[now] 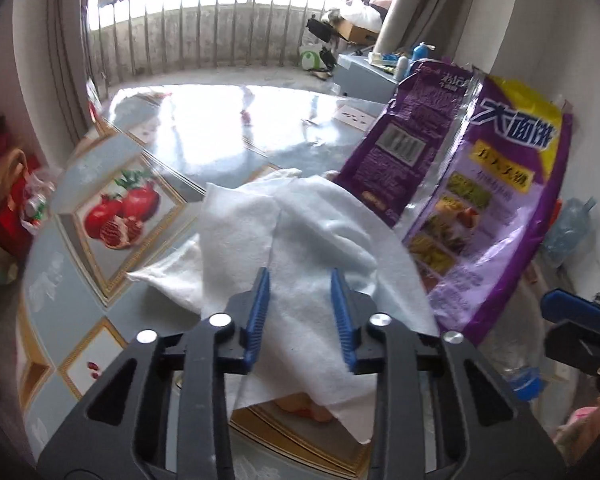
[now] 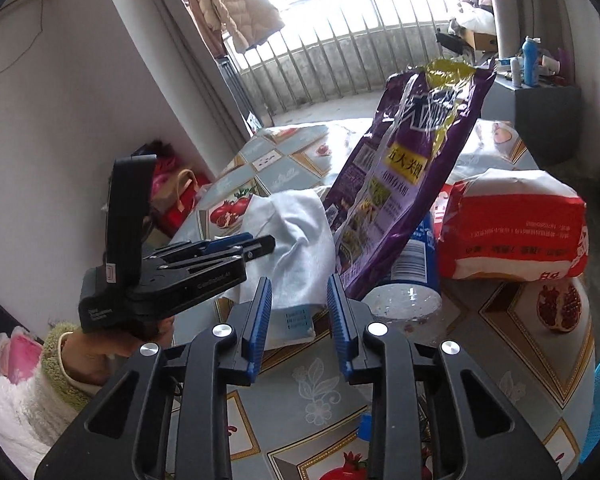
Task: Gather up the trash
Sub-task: 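Grasp the white tissue with the left tool while the right tool grasps the light-blue paper box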
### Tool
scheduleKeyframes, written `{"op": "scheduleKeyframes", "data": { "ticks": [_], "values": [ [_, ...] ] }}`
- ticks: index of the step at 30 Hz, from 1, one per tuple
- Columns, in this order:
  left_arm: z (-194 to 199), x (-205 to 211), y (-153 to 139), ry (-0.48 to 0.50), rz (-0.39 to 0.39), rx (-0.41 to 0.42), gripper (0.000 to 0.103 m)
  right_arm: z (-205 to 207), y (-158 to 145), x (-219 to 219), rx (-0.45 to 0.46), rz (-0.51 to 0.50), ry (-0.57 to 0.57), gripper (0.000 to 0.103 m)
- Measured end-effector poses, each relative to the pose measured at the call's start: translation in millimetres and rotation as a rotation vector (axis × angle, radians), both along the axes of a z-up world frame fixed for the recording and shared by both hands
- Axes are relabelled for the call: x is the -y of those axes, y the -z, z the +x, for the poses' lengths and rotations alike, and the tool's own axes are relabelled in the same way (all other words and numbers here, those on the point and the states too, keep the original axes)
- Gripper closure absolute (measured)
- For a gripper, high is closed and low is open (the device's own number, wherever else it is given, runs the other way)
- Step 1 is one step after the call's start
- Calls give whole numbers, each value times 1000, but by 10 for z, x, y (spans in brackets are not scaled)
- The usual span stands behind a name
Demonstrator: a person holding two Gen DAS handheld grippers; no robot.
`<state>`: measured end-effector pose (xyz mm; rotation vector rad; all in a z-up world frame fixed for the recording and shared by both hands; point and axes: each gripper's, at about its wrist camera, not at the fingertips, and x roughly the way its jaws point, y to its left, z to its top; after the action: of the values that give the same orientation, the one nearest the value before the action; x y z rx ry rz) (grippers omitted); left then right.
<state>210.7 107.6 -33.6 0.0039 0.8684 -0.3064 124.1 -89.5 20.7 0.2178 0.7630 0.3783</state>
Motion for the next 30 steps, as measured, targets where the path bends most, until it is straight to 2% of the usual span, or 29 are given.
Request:
{"op": "scheduleKeyframes", "data": {
  "ticks": [2, 4, 5, 11, 18, 21, 23, 24, 26, 30],
  "values": [
    [-37, 40, 18, -4, 65, 29, 93, 5, 22, 0, -7, -2, 2, 74],
    [-73, 52, 37, -6, 100, 50, 102, 11, 47, 1, -17, 1, 7, 74],
    [-92, 46, 40, -3, 103, 54, 103, 11, 54, 4, -20, 3, 9, 74],
    [-171, -97, -11, 3, 26, 33, 103, -13, 54, -2, -19, 10, 16, 74],
    [-471, -504, -304, -86, -65, 72, 103, 11, 63, -84, -27, 6, -8, 74],
    [-455, -559, -352, -55, -125, 45, 103, 27, 83, -132, -31, 10, -19, 74],
    [-379, -511, -334, -50, -114, 42, 75, 33, 91, -161, -34, 14, -23, 74],
    [-352, -464, -322, -44, -103, 50, 54, 26, 85, -177, -33, 14, -24, 74],
    [-302, -361, -284, -37, -64, 68, 52, 8, 65, -192, -26, 9, -23, 74],
    [-123, -146, -127, -7, 18, 50, 52, -2, 64, -167, -29, 1, -7, 74]
  ]
}}
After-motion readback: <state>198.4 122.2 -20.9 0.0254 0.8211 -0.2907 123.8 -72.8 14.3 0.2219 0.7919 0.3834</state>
